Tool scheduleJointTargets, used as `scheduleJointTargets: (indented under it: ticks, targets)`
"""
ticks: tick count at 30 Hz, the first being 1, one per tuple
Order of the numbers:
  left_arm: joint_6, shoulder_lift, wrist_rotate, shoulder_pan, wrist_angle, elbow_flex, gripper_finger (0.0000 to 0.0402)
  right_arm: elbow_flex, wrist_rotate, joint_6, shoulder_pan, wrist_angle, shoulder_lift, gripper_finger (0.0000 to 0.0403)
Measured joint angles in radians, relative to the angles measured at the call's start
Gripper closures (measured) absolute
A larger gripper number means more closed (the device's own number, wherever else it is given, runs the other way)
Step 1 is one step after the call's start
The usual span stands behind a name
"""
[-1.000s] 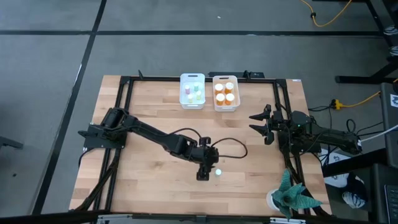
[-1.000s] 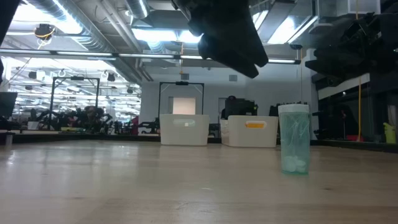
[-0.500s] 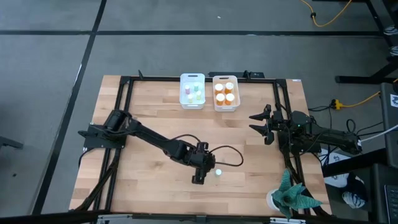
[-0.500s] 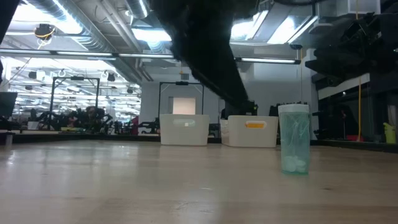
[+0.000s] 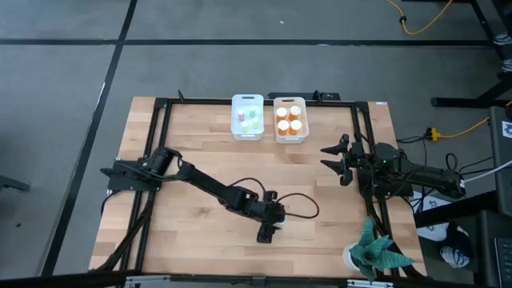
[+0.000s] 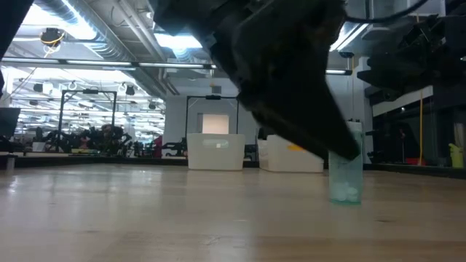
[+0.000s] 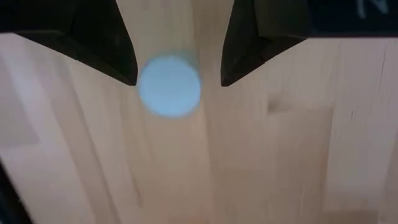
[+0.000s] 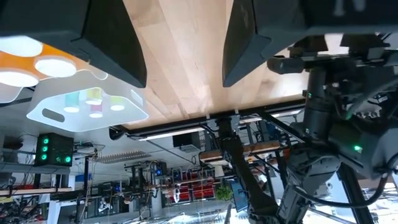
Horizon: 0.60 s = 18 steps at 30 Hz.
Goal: Pick and place medicine bottles into bin by pill shape (circle, oval)
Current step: Put the blue tablet bottle into the white left bin
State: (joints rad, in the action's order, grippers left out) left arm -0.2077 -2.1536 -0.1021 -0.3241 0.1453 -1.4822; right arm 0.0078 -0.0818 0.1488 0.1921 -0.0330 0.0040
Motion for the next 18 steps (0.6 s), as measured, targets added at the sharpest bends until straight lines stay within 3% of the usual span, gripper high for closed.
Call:
scheduleJointTargets:
  ticks: [18]
  targets:
    - [0.006, 0.0, 0.0, 0.0, -0.059, 0.0, 0.0194, 0.0, 0.001, 0.0, 0.0, 0.0, 0.0, 0.0191]
